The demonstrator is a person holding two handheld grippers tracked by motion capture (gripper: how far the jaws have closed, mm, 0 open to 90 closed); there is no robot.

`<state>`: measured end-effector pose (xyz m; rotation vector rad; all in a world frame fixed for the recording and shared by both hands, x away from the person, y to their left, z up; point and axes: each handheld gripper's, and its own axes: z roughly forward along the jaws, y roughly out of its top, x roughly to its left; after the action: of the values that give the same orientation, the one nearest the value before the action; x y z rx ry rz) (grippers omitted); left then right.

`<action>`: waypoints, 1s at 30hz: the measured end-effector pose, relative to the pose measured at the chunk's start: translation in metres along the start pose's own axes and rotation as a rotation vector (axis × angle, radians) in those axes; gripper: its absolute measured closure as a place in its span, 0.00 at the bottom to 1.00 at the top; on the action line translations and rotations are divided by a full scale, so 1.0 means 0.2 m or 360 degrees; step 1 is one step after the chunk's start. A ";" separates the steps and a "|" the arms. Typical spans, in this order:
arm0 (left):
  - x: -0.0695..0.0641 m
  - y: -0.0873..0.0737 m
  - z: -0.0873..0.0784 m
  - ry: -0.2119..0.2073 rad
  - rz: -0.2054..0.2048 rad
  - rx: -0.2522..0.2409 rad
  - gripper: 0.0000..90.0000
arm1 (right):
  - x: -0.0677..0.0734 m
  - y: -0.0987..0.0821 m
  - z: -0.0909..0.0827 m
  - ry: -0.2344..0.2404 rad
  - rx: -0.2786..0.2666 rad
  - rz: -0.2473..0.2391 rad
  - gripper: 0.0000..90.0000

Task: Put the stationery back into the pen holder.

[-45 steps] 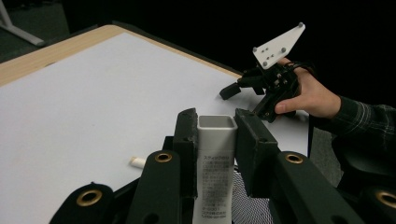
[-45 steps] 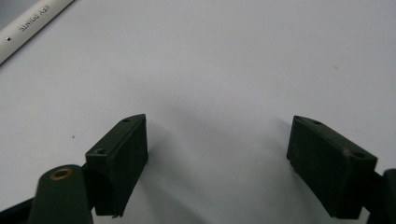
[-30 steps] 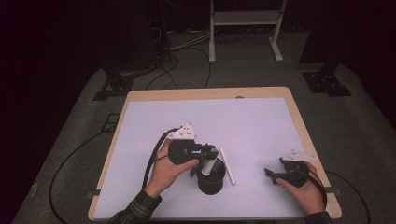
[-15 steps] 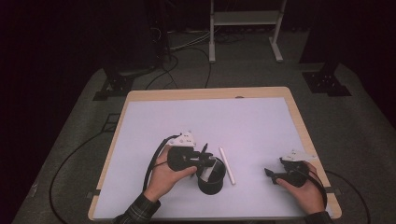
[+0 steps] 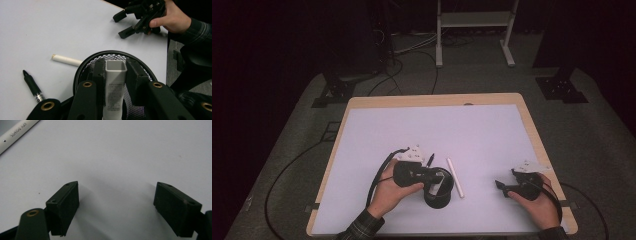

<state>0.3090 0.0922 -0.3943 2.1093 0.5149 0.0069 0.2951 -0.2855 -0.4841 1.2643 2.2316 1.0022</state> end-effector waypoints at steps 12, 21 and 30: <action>0.00 -0.02 0.02 -0.0002 0.0012 0.0034 0.78 | 0.00 0.00 0.00 0.0000 0.0000 0.0000 0.22; 0.00 -0.01 0.01 -0.0018 0.0016 0.0016 0.76 | 0.00 0.00 0.00 0.0000 0.0000 0.0000 0.22; 0.01 0.00 -0.07 0.0012 0.0023 -0.0041 0.73 | 0.00 0.00 0.00 0.0000 0.0000 0.0001 0.22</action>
<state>0.3072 0.1044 -0.3859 2.0884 0.5015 0.0296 0.2951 -0.2856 -0.4841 1.2648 2.2317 1.0024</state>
